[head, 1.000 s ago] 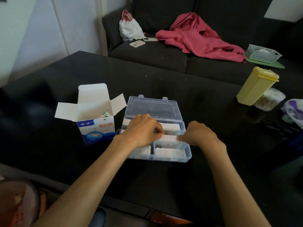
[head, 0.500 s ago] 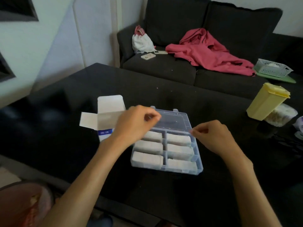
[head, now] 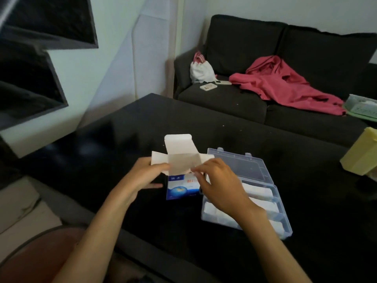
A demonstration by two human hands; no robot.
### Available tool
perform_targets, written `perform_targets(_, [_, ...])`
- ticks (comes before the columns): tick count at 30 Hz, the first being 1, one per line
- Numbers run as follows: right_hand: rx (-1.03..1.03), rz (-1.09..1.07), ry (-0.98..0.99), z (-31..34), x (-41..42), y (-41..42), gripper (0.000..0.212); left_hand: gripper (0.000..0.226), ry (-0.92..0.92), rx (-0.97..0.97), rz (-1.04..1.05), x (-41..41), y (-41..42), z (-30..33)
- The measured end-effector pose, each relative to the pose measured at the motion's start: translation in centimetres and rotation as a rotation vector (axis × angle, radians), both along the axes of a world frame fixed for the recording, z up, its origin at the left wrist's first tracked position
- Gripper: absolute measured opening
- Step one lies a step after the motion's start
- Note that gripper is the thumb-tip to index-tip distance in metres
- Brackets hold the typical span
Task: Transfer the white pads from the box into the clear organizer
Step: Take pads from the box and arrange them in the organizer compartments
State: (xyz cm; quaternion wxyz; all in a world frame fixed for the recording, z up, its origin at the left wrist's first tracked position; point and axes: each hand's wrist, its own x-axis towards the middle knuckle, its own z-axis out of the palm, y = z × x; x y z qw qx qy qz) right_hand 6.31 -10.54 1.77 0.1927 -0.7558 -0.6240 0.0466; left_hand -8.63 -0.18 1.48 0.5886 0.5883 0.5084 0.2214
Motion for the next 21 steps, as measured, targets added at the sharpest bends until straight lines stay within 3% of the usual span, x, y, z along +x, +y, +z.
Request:
perform_targets(3, [-0.047, 0.001, 0.089, 0.0, 0.5, -0.7, 0.03, 0.035, -0.035, 0.042, -0.128, -0.8, 0.3, 0.1])
perform_targets(6, [-0.141, 0.069, 0.146, 0.4, 1.0, -1.3, 0.032, 0.047, 0.044, 0.156, -0.212, -1.1, 0.2, 0.4])
perform_targets(10, [-0.199, 0.097, 0.198, 0.6, 1.3, -1.3, 0.03, 0.023, 0.086, 0.333, -0.143, -0.8, 0.3, -0.1])
perform_targets(16, [-0.043, 0.049, 0.1, 0.4, 0.1, 0.1, 0.029, 0.019, 0.129, 0.707, 0.068, 0.8, -1.5, -0.2])
perform_targets(21, [-0.184, 0.117, -0.074, -0.6, -0.3, 3.1, 0.028, 0.021, 0.166, 0.673, 0.11, 0.9, -1.3, -0.5])
